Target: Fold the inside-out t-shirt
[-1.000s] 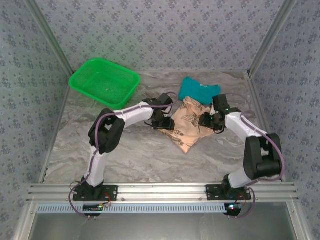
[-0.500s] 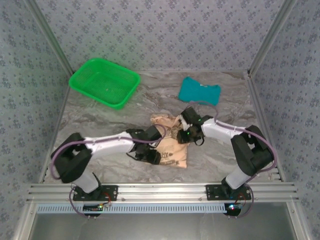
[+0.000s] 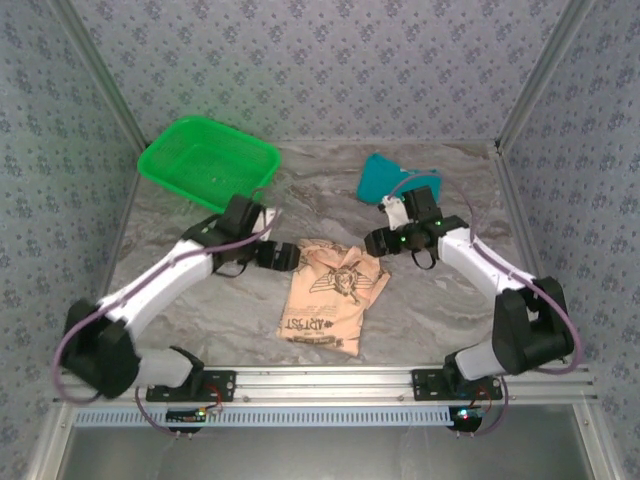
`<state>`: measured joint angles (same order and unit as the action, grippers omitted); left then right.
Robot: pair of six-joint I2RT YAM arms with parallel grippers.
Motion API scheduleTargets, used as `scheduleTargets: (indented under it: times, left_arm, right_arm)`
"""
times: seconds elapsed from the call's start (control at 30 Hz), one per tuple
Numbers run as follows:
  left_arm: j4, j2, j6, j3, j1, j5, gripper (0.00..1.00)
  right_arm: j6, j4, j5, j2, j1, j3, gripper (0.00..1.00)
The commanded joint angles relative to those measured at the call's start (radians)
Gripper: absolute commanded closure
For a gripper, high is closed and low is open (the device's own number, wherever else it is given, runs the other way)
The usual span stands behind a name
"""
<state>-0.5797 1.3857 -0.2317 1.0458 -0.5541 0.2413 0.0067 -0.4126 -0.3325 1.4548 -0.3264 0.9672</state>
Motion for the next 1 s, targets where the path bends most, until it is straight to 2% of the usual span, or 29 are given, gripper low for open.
scheduleTargets:
  times: [0.0,0.07,0.23,0.27,0.37,0.47,0.57,0.63,0.7,0.8,0.9,0.97]
  left_arm:
    - [-0.076,0.155,0.248,0.152,0.011,0.080,0.11]
    - [-0.143,0.236,0.344,0.216,0.014,0.109,0.16]
    - [-0.150,0.350,0.571,0.289,0.003,0.087,0.14]
    - [-0.125,0.366,0.580,0.300,0.003,0.069,0.14]
    - [-0.105,0.453,0.586,0.385,0.021,0.096,0.14]
    - [-0.153,0.520,0.587,0.495,0.037,0.122,0.14]
    - [-0.105,0.494,0.613,0.482,0.053,0.173,0.12]
    - [-0.043,0.476,0.623,0.466,0.069,0.212,0.11]
    - [-0.043,0.479,0.651,0.465,0.081,0.248,0.11]
    - [-0.093,0.510,0.753,0.483,0.085,0.279,0.11]
    - [-0.094,0.551,0.818,0.496,0.086,0.253,0.11]
    - [-0.090,0.597,0.824,0.534,0.086,0.208,0.11]
  right_arm:
    - [-0.158,-0.075,-0.061,0.051,-0.060,0.020,0.33]
    - [-0.204,-0.067,-0.047,0.057,-0.091,0.018,0.33]
    - [-0.228,-0.024,0.037,0.157,-0.100,0.064,0.36]
    - [-0.214,-0.008,0.068,0.182,-0.097,0.081,0.38]
    - [-0.107,0.043,0.133,0.251,-0.069,0.145,0.41]
    - [0.068,0.075,0.190,0.292,-0.006,0.187,0.43]
    - [0.259,0.100,0.138,0.311,0.076,0.190,0.42]
    - [0.297,0.098,0.084,0.317,0.100,0.188,0.42]
    - [0.287,0.095,0.045,0.304,0.101,0.179,0.41]
    - [0.157,0.036,0.036,0.265,0.062,0.185,0.40]
    - [0.027,-0.011,0.119,0.217,-0.003,0.191,0.38]
    - [-0.006,-0.025,0.172,0.204,-0.021,0.192,0.38]
